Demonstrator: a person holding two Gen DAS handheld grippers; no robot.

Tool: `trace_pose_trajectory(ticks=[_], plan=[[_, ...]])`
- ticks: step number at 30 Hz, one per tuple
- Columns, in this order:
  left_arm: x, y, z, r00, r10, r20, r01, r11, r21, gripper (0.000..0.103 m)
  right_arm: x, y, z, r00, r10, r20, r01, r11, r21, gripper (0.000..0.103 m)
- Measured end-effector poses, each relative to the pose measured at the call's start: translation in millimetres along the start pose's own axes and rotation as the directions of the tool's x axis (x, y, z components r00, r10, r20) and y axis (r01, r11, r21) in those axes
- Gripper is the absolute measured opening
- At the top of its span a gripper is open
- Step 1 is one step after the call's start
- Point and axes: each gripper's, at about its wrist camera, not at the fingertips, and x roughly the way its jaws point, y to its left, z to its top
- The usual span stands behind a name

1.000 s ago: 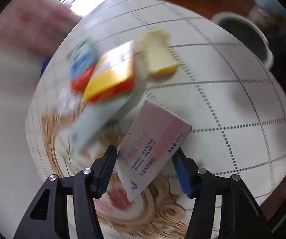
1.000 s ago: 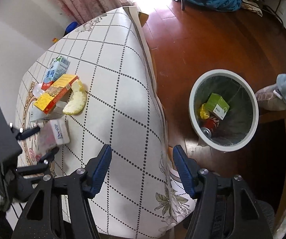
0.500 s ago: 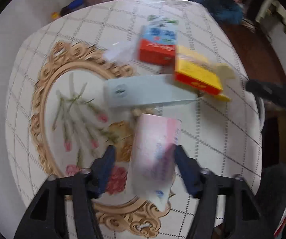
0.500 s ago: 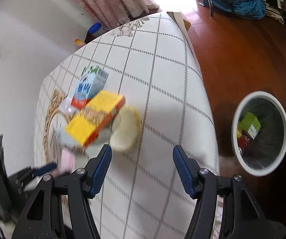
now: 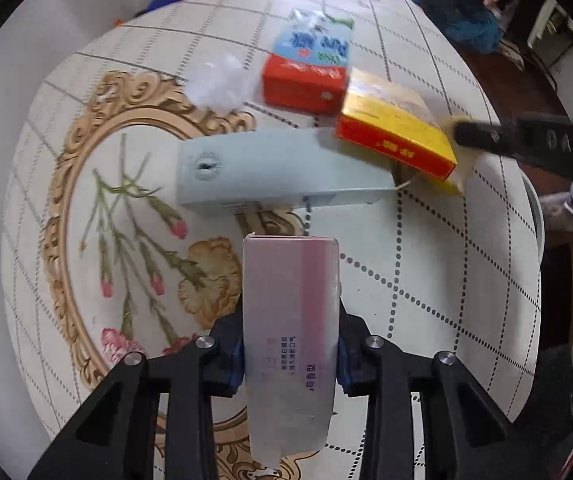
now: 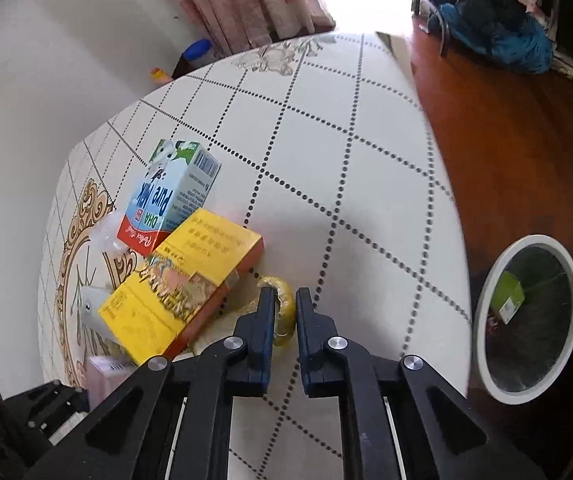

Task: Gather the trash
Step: 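Grasp the pink-and-white box with the left tool while the right tool grasps the bread, then carry the pink box and bread over the bin and release both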

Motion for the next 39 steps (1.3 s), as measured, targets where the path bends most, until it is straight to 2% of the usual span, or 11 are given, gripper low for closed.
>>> trace_pose_trajectory(ticks=[3, 9, 10, 14, 17, 21, 25, 29, 34, 37, 39], plan=[[-19.1, -0.5, -5.2, 0.998, 0.03, 0.06, -0.028, 0.999, -0.034, 0.031, -12.8, -4.5, -8.0, 1.0, 0.012, 0.015, -0.012, 1.0, 0.003, 0.011], [-77.1, -5.1, -17.6, 0.979, 0.071, 0.189, -0.06, 0.996, -0.063, 0.031, -61.6, -13.2, -22.7, 0.996, -0.006, 0.085, 0.008, 1.0, -0.022, 0.01], [-91.2, -3.9, -7.0, 0.976, 0.066, 0.207, -0.055, 0.997, -0.058, 0.031, -71.8, -16.6, -23.2, 0.995, -0.003, 0.098, 0.004, 1.0, -0.018, 0.01], [-130.1, -35.1, -2.2, 0.959, 0.03, 0.281, -0.022, 0.999, -0.029, 0.031, -121.0, -41.0, -30.8, 0.986, -0.006, 0.164, 0.004, 1.0, 0.01, 0.01], [-157.3, -74.0, 1.4, 0.944, -0.03, 0.329, 0.023, 0.999, 0.023, 0.031, -163.0, -68.7, -36.8, 0.975, -0.031, 0.221, 0.025, 0.999, 0.033, 0.01], [-166.8, -133.0, 18.6, 0.929, -0.122, 0.348, 0.088, 0.99, 0.112, 0.031, -210.3, -118.6, -44.8, 0.96, -0.081, 0.268, 0.061, 0.995, 0.082, 0.01], [-151.4, -203.2, 37.0, 0.927, -0.226, 0.3, 0.174, 0.966, 0.191, 0.031, -240.1, -183.3, -57.5, 0.943, -0.175, 0.282, 0.136, 0.979, 0.155, 0.01], [-124.1, -265.7, 55.1, 0.932, -0.293, 0.215, 0.241, 0.941, 0.236, 0.031, -237.1, -247.8, -69.6, 0.944, -0.231, 0.237, 0.174, 0.955, 0.239, 0.01], [-69.8, -325.6, 84.7, 0.933, -0.354, 0.064, 0.328, 0.911, 0.25, 0.031, -206.3, -323.2, -81.5, 0.955, -0.253, 0.153, 0.193, 0.926, 0.325, 0.01], [-45.2, -349.7, 96.6, 0.931, -0.364, -0.008, 0.353, 0.899, 0.259, 0.032, -177.3, -357.7, -83.9, 0.963, -0.25, 0.098, 0.2, 0.91, 0.363, 0.01], [-27.4, -358.3, 106.9, 0.938, -0.346, -0.037, 0.343, 0.905, 0.253, 0.032, -163.5, -371.6, -84.3, 0.969, -0.236, 0.075, 0.192, 0.907, 0.376, 0.01]])
